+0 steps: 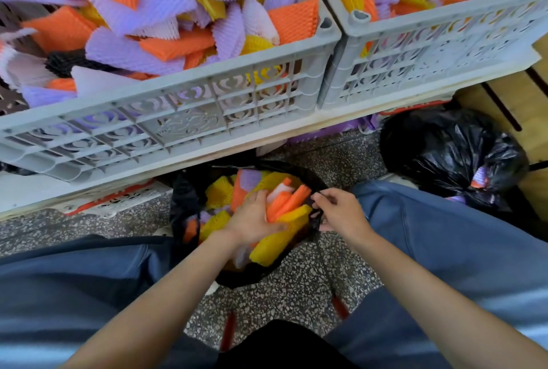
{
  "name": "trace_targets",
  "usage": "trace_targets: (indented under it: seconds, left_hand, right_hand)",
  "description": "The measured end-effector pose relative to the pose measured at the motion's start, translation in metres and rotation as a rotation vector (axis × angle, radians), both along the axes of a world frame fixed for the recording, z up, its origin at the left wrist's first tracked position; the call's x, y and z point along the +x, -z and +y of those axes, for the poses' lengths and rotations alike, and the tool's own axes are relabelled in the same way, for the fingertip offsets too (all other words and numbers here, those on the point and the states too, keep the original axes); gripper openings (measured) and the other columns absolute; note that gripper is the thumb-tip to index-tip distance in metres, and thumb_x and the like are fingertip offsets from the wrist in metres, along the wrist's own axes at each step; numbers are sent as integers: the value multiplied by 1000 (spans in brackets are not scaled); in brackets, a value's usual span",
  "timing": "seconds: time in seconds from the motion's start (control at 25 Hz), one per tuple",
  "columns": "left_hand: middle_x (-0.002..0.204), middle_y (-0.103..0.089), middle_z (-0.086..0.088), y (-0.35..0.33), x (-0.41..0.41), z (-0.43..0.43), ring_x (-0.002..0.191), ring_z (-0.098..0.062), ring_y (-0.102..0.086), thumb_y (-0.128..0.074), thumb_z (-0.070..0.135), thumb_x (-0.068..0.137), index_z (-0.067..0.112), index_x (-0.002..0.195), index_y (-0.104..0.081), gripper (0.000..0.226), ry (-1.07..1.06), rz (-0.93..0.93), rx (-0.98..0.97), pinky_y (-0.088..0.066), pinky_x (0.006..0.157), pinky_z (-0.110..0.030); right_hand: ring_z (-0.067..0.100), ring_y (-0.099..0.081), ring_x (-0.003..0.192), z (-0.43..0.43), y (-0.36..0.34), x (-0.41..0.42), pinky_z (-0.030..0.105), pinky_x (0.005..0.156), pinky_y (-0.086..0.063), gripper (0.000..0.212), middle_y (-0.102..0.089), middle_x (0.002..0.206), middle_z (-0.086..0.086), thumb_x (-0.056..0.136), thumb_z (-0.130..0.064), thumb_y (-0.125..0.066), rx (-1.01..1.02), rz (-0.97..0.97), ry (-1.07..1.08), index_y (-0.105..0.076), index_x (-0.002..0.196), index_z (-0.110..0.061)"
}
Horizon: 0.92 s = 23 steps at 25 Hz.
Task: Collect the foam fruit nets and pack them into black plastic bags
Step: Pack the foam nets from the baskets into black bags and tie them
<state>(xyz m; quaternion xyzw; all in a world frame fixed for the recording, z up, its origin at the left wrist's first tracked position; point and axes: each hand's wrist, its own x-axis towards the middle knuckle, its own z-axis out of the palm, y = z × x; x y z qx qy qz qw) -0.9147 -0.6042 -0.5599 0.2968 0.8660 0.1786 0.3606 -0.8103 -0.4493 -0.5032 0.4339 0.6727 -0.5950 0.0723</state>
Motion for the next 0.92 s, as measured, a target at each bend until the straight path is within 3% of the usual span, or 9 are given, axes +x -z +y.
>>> trace_targets:
  seconds: [0.12, 0.36, 0.48, 0.6, 0.72, 0.8, 0.92]
  left_hand:
    - [143, -35, -9, 27, 28, 3, 132, -28, -35, -65, 51, 80, 14, 141, -26, 82, 118, 102, -180, -31, 107, -40]
    - [156, -12, -3, 41, 54, -5, 143, -24, -15, -48, 60, 87, 22, 151, -7, 85, 444, -48, -135, -23, 112, -53]
    - [154, -17, -6, 38, 66, -3, 142, -27, -17, -41, 53, 94, 21, 151, -5, 75, 442, -66, -170, -22, 113, -49]
    - [147, -28, -11, 28, 72, 8, 135, -32, -27, -42, 44, 96, 16, 148, -16, 65, 476, 66, -188, -26, 108, -43]
    - [134, -38, -9, 2, 61, 12, 125, -30, -36, -39, 39, 98, 17, 141, -31, 49, 538, 262, -61, -28, 99, -37]
    - [131, -42, -7, -30, 39, 9, 120, -26, -39, -36, 36, 98, 17, 135, -40, 42, 522, 347, 111, -29, 95, -34]
    - [119, -55, -5, -91, -9, -5, 106, -23, -51, -37, 31, 90, 17, 119, -56, 37, 475, 551, 430, -34, 87, -31]
  right_hand:
    - [17, -63, 70, 2, -10, 3, 40, 65, -58, 20, -62, 74, 5, 95, -17, -53, -25, 20, 35, -62, 78, -12]
    - [23, -63, 75, 19, -13, 8, 41, 65, -58, 20, -64, 81, 12, 94, -22, -55, 101, -21, 21, -63, 80, -10]
    - [24, -65, 81, 25, -6, 15, 40, 62, -58, 12, -67, 88, 11, 94, -24, -55, 167, -117, -74, -58, 90, -14]
    - [31, -62, 96, 31, 4, 26, 48, 79, -52, 13, -68, 95, 10, 94, -33, -52, 349, -263, -323, -51, 101, -22]
    - [25, -61, 94, 33, -7, 34, 39, 79, -48, 37, -63, 99, 7, 95, -36, -50, 452, -403, -554, -42, 125, -16]
    - [20, -62, 87, 33, -23, 30, 36, 73, -48, 38, -62, 92, -1, 95, -37, -50, 554, -393, -658, -40, 126, -17]
    - [18, -60, 97, 31, -61, 2, 34, 77, -47, 33, -60, 105, -2, 94, -30, -53, 804, -122, -646, -47, 123, -16]
